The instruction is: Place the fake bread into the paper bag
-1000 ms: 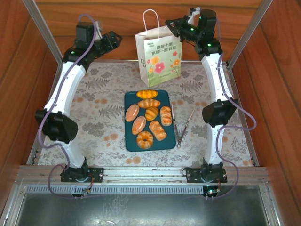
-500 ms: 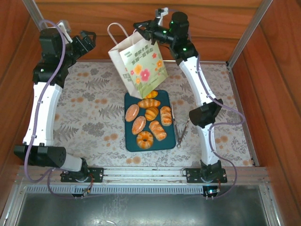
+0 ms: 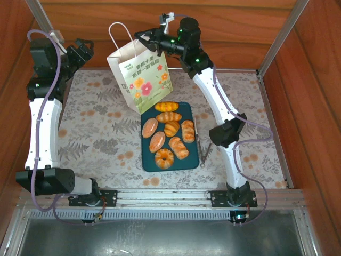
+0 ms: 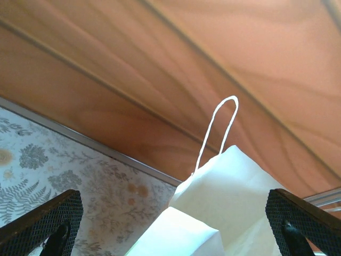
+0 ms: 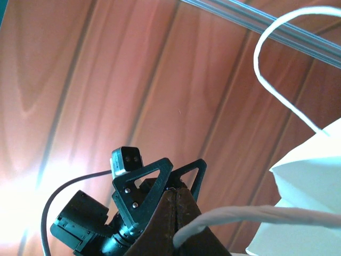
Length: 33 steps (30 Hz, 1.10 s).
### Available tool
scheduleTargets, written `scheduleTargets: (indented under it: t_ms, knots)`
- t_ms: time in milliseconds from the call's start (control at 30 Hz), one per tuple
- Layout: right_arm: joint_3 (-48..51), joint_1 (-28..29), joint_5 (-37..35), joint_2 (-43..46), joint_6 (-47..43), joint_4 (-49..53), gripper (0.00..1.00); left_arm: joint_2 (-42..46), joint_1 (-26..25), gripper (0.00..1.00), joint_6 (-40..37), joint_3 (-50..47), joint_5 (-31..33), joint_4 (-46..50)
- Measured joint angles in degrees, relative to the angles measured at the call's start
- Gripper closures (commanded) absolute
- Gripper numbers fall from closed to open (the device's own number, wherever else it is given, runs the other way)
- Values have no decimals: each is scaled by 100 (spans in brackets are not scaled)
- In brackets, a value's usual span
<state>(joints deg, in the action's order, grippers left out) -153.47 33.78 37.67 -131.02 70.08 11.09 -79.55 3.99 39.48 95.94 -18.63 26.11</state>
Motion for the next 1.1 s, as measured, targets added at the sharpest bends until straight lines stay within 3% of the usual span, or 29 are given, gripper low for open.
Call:
scheduleTargets:
  t_ms: [333, 800, 1100]
  knots:
    - [28, 151, 28, 0, 22, -4, 100, -374, 74, 5, -2, 221, -560, -55]
    - [105, 533, 164, 0, 98, -109, 100, -859, 240, 5, 4, 221, -868, -83]
    - [105, 634, 208, 0, 164, -131, 100, -1154, 245, 11, 44, 221, -870, -87]
